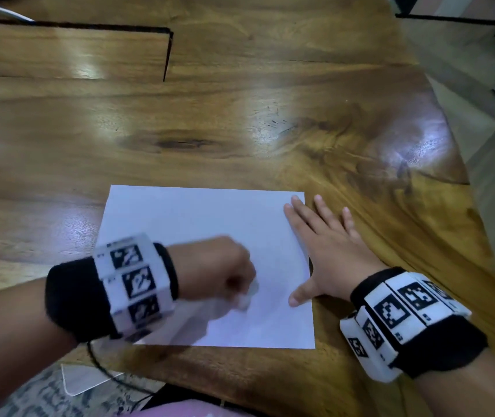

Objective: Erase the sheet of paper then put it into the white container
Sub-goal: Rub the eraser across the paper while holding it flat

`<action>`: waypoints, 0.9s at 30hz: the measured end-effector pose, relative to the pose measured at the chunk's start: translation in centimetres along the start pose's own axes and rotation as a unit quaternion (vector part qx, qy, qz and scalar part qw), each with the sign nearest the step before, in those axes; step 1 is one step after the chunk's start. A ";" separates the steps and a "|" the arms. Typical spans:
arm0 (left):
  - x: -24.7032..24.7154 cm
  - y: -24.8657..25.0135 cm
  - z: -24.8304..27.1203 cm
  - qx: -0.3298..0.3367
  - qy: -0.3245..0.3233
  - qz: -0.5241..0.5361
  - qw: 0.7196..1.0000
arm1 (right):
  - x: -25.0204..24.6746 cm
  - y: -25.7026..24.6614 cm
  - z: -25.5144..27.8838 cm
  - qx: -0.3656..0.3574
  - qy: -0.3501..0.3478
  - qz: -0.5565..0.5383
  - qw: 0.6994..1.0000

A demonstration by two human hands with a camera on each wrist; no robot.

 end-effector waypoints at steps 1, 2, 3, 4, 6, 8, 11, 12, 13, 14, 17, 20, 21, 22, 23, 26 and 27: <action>-1.5 -0.1 -0.8 -0.016 0.080 0.026 0.996 | 0.0 0.0 -0.1 0.001 -0.005 0.002 1.000; -3.2 -0.2 -1.5 -0.032 0.159 0.023 0.986 | 0.1 0.1 -0.1 0.003 -0.009 0.004 1.000; -4.6 -0.4 -2.3 -0.053 0.232 0.021 0.971 | 0.1 0.0 -0.1 0.006 -0.012 0.007 1.000; -5.7 -0.5 -3.3 -0.067 0.287 0.029 0.955 | 0.1 0.0 -0.1 0.008 -0.016 0.011 1.000; -6.6 -0.3 -5.0 -0.091 0.333 0.035 0.938 | 0.1 -0.2 -0.1 0.010 -0.023 0.016 1.000; -6.5 -0.1 -6.3 -0.091 0.328 0.043 0.939 | 0.3 -0.2 -0.2 0.010 -0.025 0.017 0.999; -5.1 0.4 -6.4 -0.069 0.321 0.047 0.944 | 0.4 -0.1 -0.2 0.011 -0.025 0.016 1.000; -4.3 0.5 -6.0 -0.048 0.309 0.041 0.949 | 0.5 -0.1 -0.2 0.009 -0.025 0.015 1.000; -3.4 0.7 -5.3 -0.028 0.283 0.029 0.958 | 0.5 -0.1 -0.2 0.008 -0.024 0.014 1.000; -2.5 0.9 -4.6 -0.008 0.250 0.012 0.968 | 0.5 0.0 -0.2 0.007 -0.024 0.012 1.000; -1.9 0.8 -3.8 0.002 0.159 -0.018 0.987 | 0.6 -0.1 -0.3 0.008 -0.027 0.005 1.000; -4.6 0.4 -5.5 -0.037 0.218 0.001 0.975 | 0.5 -0.2 -0.3 0.012 -0.034 0.008 0.999; -5.6 0.4 -6.1 -0.056 0.252 0.002 0.966 | 0.5 -0.2 -0.4 0.013 -0.036 0.010 0.999; -6.1 0.4 -6.5 -0.067 0.276 -0.002 0.959 | 0.5 -0.2 -0.4 0.014 -0.036 0.011 0.999; -6.1 0.5 -6.8 -0.068 0.285 -0.005 0.956 | 0.5 -0.2 -0.3 0.014 -0.038 0.011 0.999; -3.6 0.8 -5.3 -0.010 0.235 -0.014 0.972 | 0.4 -0.1 -0.3 0.012 -0.038 0.002 0.999; -2.4 0.9 -4.4 0.021 0.199 -0.030 0.979 | 0.4 -0.1 -0.3 0.011 -0.037 0.001 0.999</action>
Point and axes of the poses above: each hand's wrist, its own z-axis away from the middle knuckle, its own x-axis out of the palm, y = z × x, the point moved 1 cm from there along -z, towards the middle knuckle, and after that the axes turned 3 degrees about -x, right-handed, at the moved point
